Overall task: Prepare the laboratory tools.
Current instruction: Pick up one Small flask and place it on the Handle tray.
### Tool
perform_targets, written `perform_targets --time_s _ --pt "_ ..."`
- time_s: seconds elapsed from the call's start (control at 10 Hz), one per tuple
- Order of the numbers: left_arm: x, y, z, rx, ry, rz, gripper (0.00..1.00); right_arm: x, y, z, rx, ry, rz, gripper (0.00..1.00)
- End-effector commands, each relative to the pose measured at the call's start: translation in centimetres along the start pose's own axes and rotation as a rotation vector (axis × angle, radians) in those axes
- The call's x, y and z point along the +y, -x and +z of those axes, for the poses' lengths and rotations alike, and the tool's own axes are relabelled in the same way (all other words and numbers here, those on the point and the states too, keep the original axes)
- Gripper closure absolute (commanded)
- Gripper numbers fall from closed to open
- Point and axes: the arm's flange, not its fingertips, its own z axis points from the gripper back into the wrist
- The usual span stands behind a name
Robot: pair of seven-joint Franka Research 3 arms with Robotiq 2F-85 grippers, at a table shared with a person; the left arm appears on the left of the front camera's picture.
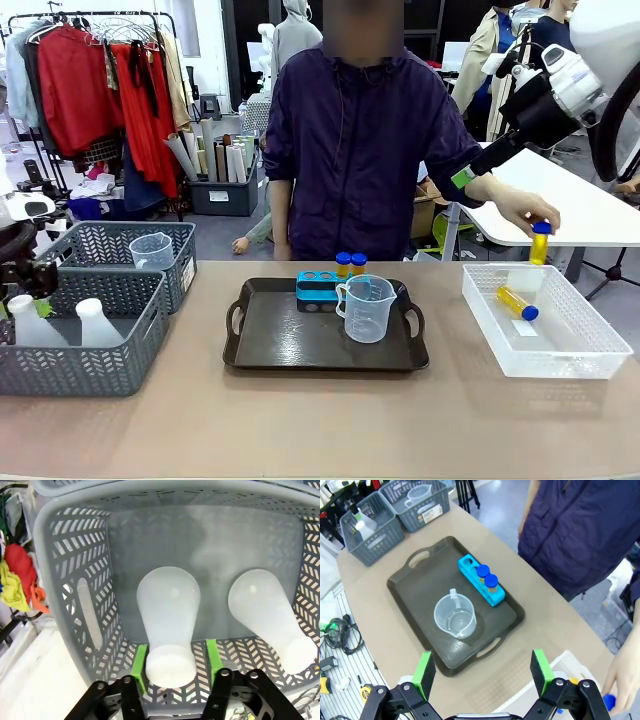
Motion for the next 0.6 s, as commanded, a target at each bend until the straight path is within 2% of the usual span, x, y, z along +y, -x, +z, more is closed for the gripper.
perform_targets --time_s 0.0,0.3,0.5 --pt "0.0 0.3 0.0 0.004 -0.015 0.026 1.00 -0.1 -0.1 0.2 -0.013 -0.014 0.002 0.00" --pt "0.0 0.7 0.6 -0.011 -0.007 0.032 1.00 -0.1 -0.1 0.2 -0.013 -0.014 0.002 0.00" --pt "-0.4 1.7 3.1 -0.031 0.013 0.012 1.00 -0.1 -0.1 0.2 -0.013 -0.014 0.002 0.00"
